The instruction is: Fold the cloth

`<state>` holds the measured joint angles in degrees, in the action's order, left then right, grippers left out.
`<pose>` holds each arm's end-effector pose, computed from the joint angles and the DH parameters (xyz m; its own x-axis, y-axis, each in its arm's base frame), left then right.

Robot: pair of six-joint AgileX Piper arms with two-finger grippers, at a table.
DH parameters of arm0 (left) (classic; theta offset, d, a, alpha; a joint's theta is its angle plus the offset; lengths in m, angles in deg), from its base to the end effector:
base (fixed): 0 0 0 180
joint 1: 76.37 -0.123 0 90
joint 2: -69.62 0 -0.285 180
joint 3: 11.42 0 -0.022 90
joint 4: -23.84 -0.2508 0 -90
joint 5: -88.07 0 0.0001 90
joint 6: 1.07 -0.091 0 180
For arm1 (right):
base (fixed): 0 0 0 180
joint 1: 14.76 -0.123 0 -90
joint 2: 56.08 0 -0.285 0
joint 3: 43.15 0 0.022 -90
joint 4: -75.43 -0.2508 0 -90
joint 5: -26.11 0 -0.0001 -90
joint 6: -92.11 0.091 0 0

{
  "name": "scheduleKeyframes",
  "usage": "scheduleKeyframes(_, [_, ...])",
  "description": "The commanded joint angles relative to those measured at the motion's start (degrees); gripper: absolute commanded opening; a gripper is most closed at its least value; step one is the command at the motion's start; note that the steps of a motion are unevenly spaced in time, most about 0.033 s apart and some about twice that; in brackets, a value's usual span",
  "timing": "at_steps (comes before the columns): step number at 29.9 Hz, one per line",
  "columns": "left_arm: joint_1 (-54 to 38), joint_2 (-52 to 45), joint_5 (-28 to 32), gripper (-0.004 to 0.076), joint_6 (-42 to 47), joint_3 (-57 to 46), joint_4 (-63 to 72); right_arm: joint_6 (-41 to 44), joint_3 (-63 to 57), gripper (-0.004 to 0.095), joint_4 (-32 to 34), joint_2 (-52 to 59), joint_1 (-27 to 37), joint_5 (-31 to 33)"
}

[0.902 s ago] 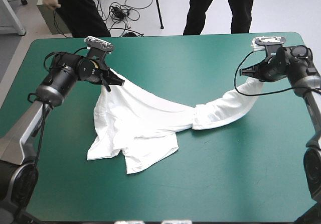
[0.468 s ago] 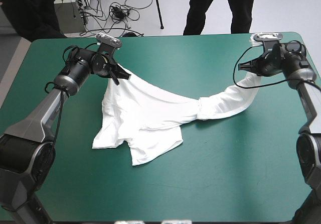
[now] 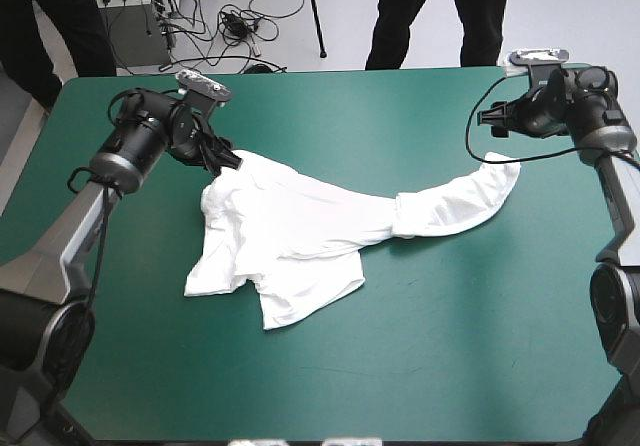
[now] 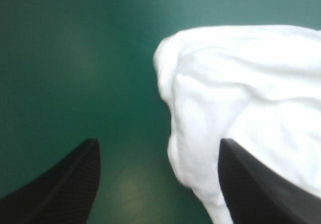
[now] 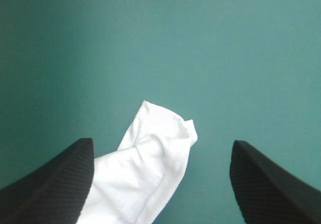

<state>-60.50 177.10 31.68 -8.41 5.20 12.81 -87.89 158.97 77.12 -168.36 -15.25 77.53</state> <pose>0.3751 -0.0916 0.3379 -0.7388 0.4496 -0.5020 0.3686 0.8932 0.2575 0.4154 0.0015 0.3367 -0.7833 -0.0251 -0.6212 -0.0086 0.9995 -0.0295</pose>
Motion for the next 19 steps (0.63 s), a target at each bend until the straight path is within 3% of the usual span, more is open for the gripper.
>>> scheduleKeyframes(1, [0.0,-9.6,-4.3,0.0519,1.9,2.0,-2.1,-0.4,4.2,0.0742,0.5,6.5,0.5,0.9])
scheduleKeyframes(3, [0.0,-13.4,-8.5,0.0519,2.3,1.8,-2.1,-1.0,4.4,0.0743,0.5,9.1,0.5,3.0])
scheduleKeyframes(9, [0.0,-23.4,-12.0,0.0519,3.1,-4.5,-1.7,-2.4,3.9,0.0742,0.5,17.2,0.5,11.4])
scheduleKeyframes(19, [0.0,-27.9,-8.9,0.0518,4.7,-25.3,2.3,-0.9,-11.4,0.0742,2.9,36.8,0.5,11.1])
